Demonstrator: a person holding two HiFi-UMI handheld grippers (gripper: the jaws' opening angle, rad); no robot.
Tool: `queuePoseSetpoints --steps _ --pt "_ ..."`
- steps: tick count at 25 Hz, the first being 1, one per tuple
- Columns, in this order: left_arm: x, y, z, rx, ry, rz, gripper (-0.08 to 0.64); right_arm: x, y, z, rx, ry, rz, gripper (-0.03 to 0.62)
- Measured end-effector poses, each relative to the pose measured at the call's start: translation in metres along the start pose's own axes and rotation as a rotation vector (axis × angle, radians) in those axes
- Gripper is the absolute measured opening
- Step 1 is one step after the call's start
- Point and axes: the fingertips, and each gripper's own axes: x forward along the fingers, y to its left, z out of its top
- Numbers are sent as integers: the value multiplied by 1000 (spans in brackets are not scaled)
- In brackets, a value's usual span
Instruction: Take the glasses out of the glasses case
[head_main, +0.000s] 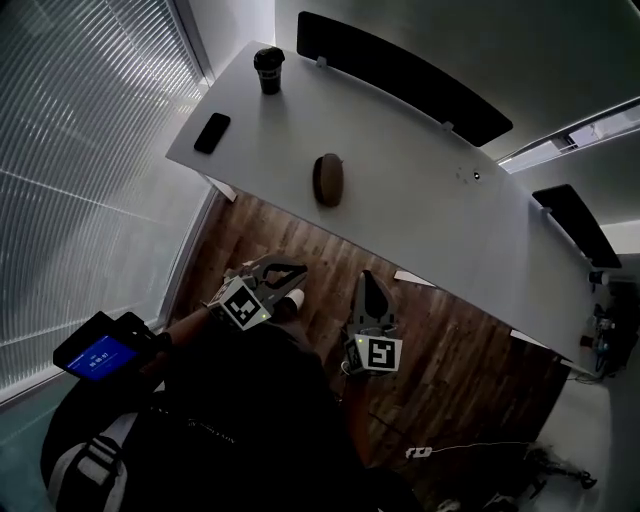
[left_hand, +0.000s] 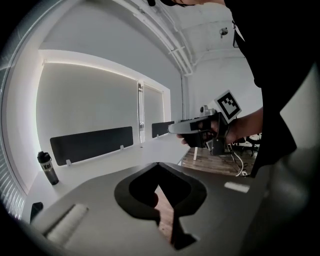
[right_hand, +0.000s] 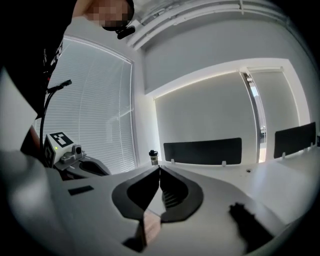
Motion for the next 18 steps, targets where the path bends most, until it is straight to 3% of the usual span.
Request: queuePoseSetpoints --steps 4,9,18 --pt "10 3 -11 -13 44 26 6 10 -22 -16 -59 50 43 8" --pt "22 27 -6 -6 26 73 6 27 -25 -31 -68 100 93 8" --pt "60 125 17 9 -33 117 6 113 -29 -12 -177 182 152 9"
